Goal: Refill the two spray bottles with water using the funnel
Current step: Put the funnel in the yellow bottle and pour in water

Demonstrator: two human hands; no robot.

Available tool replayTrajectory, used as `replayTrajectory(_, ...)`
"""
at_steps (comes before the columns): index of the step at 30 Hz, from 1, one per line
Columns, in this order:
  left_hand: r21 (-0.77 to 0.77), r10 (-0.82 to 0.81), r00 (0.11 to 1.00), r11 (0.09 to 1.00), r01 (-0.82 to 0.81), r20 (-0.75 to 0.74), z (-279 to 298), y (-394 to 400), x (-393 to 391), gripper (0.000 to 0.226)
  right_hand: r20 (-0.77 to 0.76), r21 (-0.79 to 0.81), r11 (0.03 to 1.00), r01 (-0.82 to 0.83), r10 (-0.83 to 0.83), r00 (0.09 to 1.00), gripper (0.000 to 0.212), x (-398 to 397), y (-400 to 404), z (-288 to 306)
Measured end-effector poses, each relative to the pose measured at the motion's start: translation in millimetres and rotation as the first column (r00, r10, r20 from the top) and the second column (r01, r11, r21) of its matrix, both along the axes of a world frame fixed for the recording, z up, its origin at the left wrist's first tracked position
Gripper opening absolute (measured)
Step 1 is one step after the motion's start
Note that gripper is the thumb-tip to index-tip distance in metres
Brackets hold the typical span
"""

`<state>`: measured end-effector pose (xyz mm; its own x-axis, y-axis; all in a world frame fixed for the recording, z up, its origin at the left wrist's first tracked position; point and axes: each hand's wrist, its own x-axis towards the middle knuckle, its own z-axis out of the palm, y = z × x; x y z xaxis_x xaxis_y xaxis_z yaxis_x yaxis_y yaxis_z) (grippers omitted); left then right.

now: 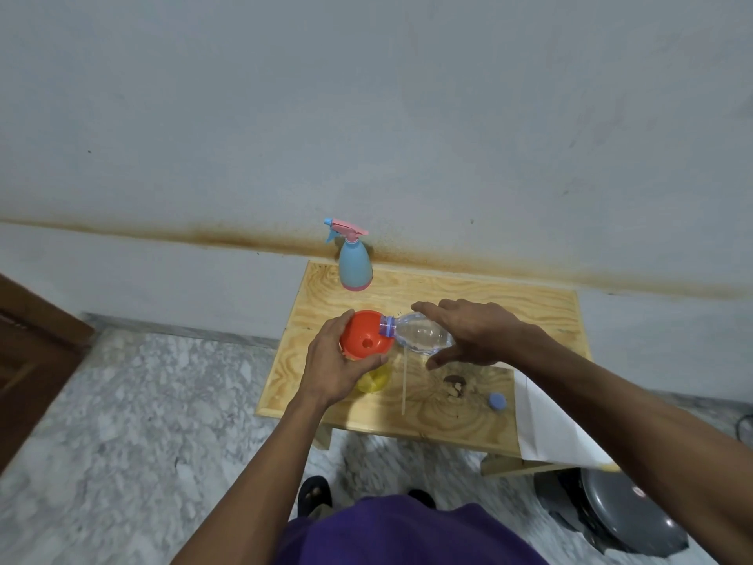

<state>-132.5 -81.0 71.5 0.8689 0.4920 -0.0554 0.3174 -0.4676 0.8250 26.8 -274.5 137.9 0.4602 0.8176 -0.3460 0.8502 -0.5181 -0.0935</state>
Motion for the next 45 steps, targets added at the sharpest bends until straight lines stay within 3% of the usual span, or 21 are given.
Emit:
replayTrajectory(31,-0.019,0.005,1.000,1.000,-0.006,-0.002,2,-1,-1,0.098,0.102,0.009,0.999,-0.052,0.051,0.994,0.094,4,3,-3)
replayTrajectory(39,0.004,0.003,1.000,1.000,-0.003,-0.005,1,0,1,0.098,-0.038,0.184,0.983,0.028,-0.021,0.999,0.092,-3,-3,-18)
replayTrajectory(45,0.018,-0.005,1.000,1.000,0.005,-0.015,1,1,1,0.100,-0.235,0.457,0.870,0.187,-0.085,0.968,0.094,-15,-11,-39)
